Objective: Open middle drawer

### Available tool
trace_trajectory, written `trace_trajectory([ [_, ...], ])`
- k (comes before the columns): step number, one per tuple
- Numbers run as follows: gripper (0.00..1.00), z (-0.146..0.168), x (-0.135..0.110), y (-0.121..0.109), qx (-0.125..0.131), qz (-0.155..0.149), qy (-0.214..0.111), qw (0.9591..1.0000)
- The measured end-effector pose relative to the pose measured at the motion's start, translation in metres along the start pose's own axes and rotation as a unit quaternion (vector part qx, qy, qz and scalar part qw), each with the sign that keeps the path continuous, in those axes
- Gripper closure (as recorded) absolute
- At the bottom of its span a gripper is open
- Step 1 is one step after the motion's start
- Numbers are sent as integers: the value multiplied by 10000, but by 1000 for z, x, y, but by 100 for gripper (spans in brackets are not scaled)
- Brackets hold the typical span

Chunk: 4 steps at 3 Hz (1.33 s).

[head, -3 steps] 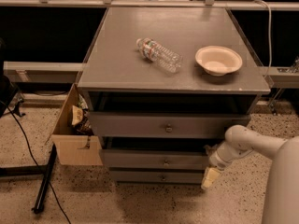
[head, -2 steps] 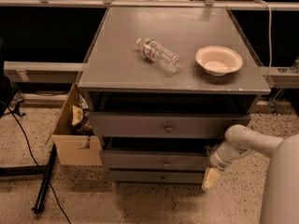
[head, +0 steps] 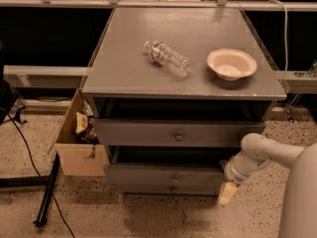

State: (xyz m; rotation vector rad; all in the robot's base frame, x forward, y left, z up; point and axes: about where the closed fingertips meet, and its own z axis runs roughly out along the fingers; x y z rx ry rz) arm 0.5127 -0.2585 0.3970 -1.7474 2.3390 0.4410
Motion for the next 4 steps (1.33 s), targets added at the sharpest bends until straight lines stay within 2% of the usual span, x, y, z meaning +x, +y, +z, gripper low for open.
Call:
trace_trajectory([
  [2, 0, -15, 6, 38, -471, 63, 239, 9986],
  [3, 0, -18, 11, 50, -793, 171, 392, 9959],
  [4, 0, -24, 18, 60, -1172, 317, 580, 9909],
])
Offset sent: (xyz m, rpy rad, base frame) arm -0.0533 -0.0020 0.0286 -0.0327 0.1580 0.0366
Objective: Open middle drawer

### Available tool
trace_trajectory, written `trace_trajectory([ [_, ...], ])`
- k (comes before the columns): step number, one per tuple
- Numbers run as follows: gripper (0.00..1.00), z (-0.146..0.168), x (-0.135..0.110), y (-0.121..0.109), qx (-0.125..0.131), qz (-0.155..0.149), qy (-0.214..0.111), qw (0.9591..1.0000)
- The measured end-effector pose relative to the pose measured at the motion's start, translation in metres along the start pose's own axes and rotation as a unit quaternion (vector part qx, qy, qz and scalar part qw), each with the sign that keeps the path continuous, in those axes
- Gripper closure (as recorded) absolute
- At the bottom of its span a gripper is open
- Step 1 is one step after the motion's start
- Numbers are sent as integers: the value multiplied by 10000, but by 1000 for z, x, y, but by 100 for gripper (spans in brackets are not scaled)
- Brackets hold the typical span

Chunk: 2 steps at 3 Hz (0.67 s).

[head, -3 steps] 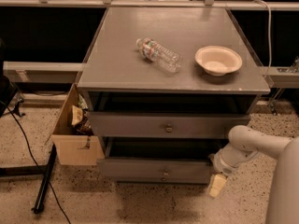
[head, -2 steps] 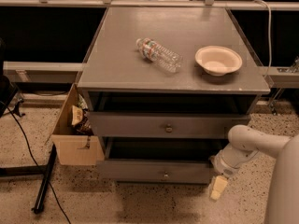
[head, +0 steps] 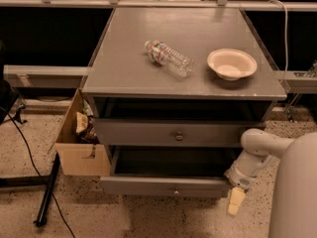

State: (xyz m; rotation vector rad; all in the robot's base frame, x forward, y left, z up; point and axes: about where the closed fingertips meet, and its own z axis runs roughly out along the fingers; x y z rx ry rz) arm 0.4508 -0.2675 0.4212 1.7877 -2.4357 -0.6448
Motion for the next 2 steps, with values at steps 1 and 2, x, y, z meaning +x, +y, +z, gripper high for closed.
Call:
trace_trajectory([
  [1, 0, -3, 5, 4, -190, 77, 113, 9997],
  [2, 0, -3, 5, 4, -191, 77, 113, 9997],
])
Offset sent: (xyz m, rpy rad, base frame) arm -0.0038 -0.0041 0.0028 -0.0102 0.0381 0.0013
